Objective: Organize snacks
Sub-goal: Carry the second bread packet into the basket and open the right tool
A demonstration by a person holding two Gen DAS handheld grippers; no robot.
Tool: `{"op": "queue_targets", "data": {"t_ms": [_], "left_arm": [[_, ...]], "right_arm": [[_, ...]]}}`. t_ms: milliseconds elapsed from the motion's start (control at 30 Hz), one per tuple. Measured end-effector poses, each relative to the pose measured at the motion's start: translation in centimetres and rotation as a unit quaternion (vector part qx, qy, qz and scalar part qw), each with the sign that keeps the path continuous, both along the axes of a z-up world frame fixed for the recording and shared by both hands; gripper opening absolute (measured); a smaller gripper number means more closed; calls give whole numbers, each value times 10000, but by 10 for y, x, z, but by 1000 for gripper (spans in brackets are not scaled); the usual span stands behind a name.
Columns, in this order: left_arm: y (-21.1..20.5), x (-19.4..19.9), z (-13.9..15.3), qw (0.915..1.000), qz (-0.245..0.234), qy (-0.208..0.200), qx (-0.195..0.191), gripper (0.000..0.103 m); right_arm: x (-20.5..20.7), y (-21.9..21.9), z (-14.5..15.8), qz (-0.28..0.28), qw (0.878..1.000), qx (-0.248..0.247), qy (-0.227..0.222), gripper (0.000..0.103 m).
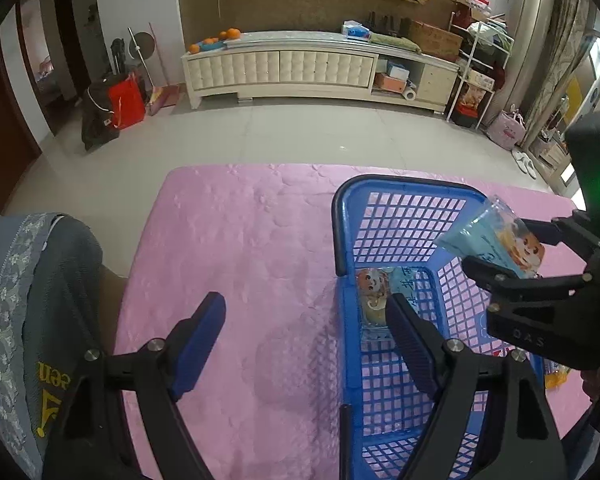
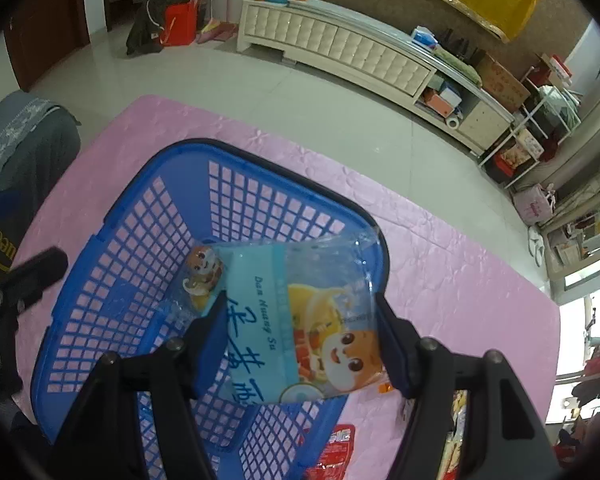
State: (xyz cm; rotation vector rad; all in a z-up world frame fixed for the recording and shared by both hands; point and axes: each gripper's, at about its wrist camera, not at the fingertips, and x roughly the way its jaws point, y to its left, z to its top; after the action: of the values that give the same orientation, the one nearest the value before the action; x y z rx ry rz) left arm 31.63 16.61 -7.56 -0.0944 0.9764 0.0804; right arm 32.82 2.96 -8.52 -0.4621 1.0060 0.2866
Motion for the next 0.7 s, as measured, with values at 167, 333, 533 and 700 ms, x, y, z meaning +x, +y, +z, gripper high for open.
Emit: {"op": "queue_targets", "data": {"t_ms": [167, 333, 533, 700], "left_arm": [[8, 4, -1, 9999, 89, 33, -111, 80], [10, 7, -3, 9999, 142, 63, 2, 80], [9, 1, -1, 10000, 89, 34, -14, 80], [0, -14, 7, 9999, 37, -18, 116, 80]], "right_arm": [[4, -1, 3, -75, 9997, 194, 136, 71], [7, 2, 3, -79, 9995, 292, 129, 72], [4, 3, 5, -175, 9996, -100, -189, 86], [-10, -8, 13, -89, 9995, -58, -283, 91]]}}
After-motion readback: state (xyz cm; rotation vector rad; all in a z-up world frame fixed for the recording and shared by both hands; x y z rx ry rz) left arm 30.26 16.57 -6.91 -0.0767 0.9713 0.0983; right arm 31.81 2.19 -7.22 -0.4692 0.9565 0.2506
